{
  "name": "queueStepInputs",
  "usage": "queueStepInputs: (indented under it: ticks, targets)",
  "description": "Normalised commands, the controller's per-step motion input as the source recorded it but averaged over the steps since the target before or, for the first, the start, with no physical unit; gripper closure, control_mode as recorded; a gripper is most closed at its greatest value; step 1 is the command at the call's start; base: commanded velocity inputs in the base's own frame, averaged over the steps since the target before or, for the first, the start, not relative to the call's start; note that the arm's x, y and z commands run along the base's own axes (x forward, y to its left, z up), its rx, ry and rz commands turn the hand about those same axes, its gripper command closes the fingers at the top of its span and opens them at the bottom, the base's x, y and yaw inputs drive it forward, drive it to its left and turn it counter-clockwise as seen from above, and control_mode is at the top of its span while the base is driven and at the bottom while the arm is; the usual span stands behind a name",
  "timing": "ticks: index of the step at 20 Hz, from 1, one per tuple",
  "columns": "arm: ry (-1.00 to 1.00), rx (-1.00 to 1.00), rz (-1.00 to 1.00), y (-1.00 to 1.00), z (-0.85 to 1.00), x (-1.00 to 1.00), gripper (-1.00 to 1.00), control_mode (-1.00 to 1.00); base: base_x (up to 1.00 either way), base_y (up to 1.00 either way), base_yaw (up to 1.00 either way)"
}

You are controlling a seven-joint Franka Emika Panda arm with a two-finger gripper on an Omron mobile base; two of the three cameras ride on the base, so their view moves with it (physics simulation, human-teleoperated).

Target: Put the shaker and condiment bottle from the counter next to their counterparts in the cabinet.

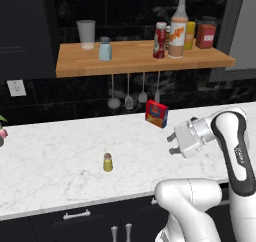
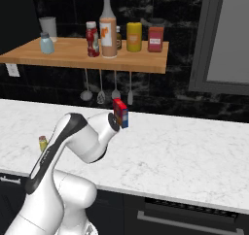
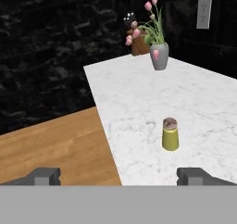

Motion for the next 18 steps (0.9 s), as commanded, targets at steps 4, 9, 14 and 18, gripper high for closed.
queueStepInputs:
  ticks: [4,9,14,18]
  targets:
    - [-0.01,-0.01,0.00,0.29,-0.29,0.20,-1.00,-1.00,0.00,0.00,0.00]
    - [-0.07,-0.05,0.00,0.25,-0.40,0.25,-1.00,-1.00,0.00,0.00,0.00]
    - [-0.06,-0.06,0.00,0.18,-0.40,0.36,-1.00,-1.00,0.00,0.00,0.00]
    - [-0.03,-0.02,0.00,0.13,-0.26,0.32,-1.00,-1.00,0.00,0.00,0.00]
